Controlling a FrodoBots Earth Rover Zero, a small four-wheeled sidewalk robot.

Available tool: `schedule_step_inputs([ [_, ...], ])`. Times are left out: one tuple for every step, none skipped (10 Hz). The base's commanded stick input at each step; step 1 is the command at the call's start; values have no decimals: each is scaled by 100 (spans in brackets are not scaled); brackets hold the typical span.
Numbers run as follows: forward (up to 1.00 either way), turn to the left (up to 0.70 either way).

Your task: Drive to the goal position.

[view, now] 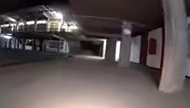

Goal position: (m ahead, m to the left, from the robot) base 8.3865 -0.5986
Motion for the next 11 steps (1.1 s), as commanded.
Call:
schedule_step_inputs([
  [100, -4],
  [100, -4],
  [100, -4],
  [100, -4],
  [100, -4],
  [100, -4],
  [100, -4],
  [100, -4],
  [100, -4],
  [100, -4],
  [100, -4],
])
